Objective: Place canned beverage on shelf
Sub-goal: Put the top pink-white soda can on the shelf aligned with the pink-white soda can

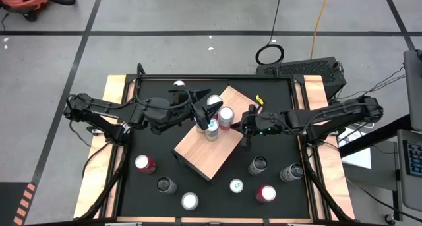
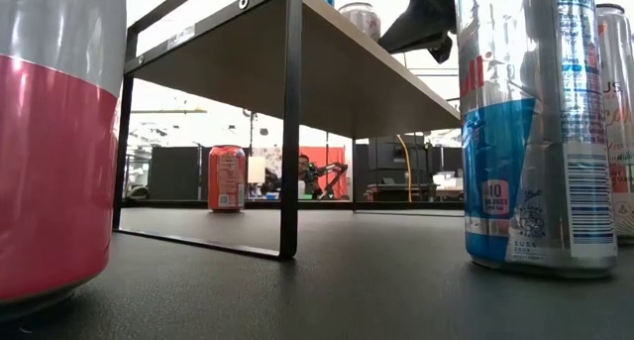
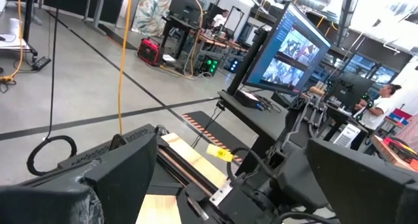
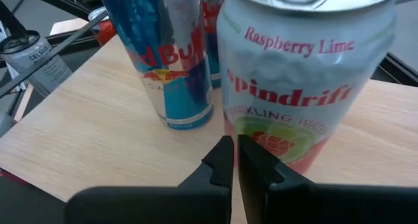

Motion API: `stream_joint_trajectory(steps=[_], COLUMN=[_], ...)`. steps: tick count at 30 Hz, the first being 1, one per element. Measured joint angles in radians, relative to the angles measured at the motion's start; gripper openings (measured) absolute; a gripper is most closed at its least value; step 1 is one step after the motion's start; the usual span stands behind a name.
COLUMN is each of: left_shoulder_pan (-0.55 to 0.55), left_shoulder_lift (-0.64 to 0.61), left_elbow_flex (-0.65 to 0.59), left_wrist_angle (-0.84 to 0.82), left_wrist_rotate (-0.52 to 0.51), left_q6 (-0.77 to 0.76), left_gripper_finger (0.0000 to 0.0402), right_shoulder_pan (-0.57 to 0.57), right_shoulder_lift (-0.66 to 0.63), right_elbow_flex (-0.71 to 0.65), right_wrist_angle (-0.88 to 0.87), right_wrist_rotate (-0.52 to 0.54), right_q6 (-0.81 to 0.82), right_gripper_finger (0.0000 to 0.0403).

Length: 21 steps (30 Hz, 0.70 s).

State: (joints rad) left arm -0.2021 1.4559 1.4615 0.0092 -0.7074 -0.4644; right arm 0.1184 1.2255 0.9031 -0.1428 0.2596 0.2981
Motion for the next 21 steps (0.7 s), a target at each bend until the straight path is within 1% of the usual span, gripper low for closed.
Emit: stream_joint_trajectory(steps=[21], left_shoulder_pan=[-0.003], left_shoulder_lift=[0.000], left_elbow_flex=[0.000], left_wrist_angle=[0.000], left_wrist_rotate=[0.000], left_q6=[0.000], left_gripper_finger=[0.0396], right_shoulder_pan=[-0.025], right_shoulder_lift=[0.012], right_elbow_flex=[0.000], right_wrist_angle=[0.002], right_wrist_rotate=[0.003], right_q6=[-0.004], right_gripper_finger=[0.0000])
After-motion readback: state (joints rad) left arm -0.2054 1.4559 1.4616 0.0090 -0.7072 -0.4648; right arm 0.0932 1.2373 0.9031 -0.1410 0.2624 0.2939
